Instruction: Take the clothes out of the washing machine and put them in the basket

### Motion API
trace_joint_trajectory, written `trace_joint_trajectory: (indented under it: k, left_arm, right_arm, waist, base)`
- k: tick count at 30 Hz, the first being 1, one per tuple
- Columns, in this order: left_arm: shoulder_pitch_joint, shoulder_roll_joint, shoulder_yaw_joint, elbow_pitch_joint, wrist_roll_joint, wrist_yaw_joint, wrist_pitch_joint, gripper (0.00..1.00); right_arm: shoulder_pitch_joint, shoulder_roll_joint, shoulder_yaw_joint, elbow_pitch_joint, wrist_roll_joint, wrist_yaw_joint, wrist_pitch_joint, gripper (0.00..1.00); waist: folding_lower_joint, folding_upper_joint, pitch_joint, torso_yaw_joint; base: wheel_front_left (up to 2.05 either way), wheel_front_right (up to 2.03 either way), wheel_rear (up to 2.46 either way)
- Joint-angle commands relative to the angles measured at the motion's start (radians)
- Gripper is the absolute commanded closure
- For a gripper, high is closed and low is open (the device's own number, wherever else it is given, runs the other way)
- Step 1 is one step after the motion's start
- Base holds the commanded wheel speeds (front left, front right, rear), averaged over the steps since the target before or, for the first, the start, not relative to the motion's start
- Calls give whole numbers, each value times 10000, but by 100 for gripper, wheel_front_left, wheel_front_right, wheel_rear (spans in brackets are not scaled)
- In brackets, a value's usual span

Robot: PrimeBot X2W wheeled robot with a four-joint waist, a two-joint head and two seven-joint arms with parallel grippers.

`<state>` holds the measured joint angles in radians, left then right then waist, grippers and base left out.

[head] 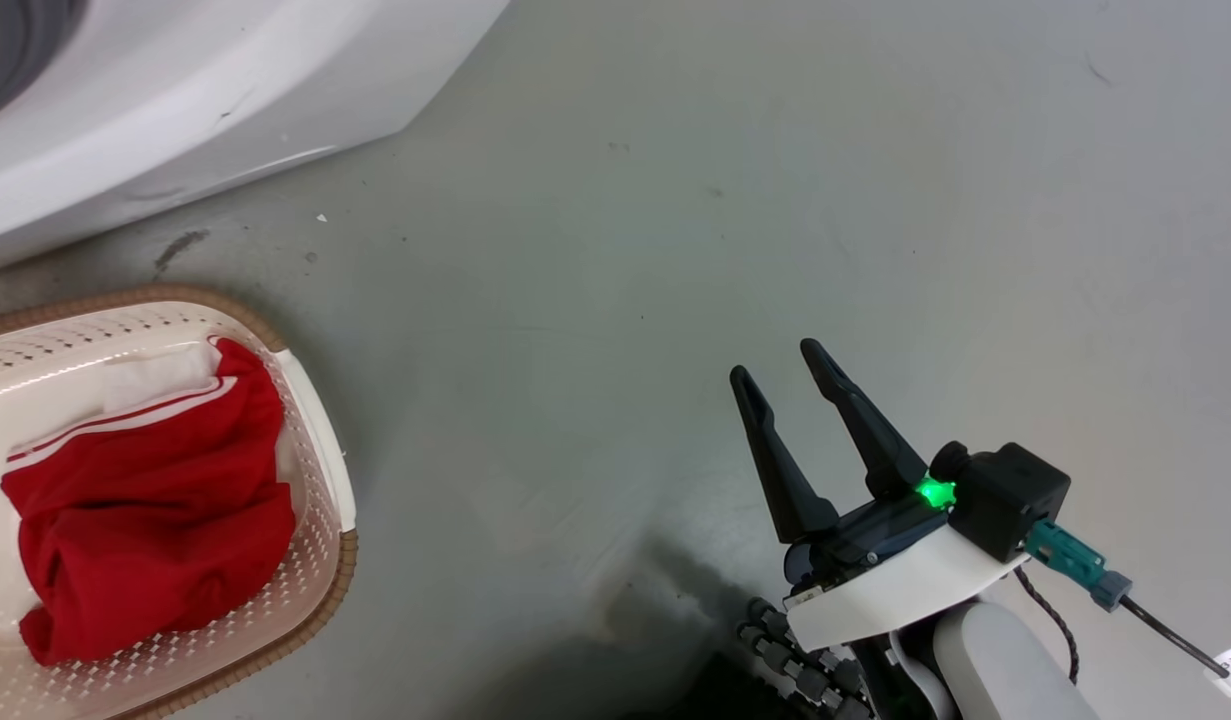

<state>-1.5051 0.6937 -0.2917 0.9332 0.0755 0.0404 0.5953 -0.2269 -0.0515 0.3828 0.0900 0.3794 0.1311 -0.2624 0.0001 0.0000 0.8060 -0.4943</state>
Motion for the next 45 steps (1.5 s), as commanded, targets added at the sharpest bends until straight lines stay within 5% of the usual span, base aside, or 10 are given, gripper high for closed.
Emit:
trace_joint_trajectory:
  k: [1, 10, 21, 32, 45]
  left_arm:
    - [235, 54, 50, -287, -75, 172, -174, 100]
    - [1956, 72, 517, -2148, -644, 1143, -2027, 100]
    - [4200, -885, 1428, -1749, -2107, 1795, -5473, 100]
    - [6147, -2084, 2183, -457, -3541, 1379, -8110, 100]
    - [7986, -3065, 2322, -1681, -3666, 744, -8624, 100]
  right_arm:
    - [-104, 22, -57, -17, -4, -7, -31, 0]
    - [-7, 22, -348, -18, -238, -7, -31, 0]
    - [503, 17, -917, 105, -589, -7, 32, 0]
    - [1491, 16, -1549, -174, -1041, -7, 620, 0]
    - [2587, 19, -2064, -1003, -1468, -7, 1405, 0]
  waist:
    - [-1, 0, -72, 61]
    - [-1, 0, -725, 374]
    - [-1, 0, -2519, 739]
    - [-1, 0, -4581, 1330]
    - [-1, 0, -6341, 2334]
  base:
    - [0, 0, 0]
    - [0, 0, 0]
    - [0, 0, 0]
    - [0, 0, 0]
    - [0, 0, 0]
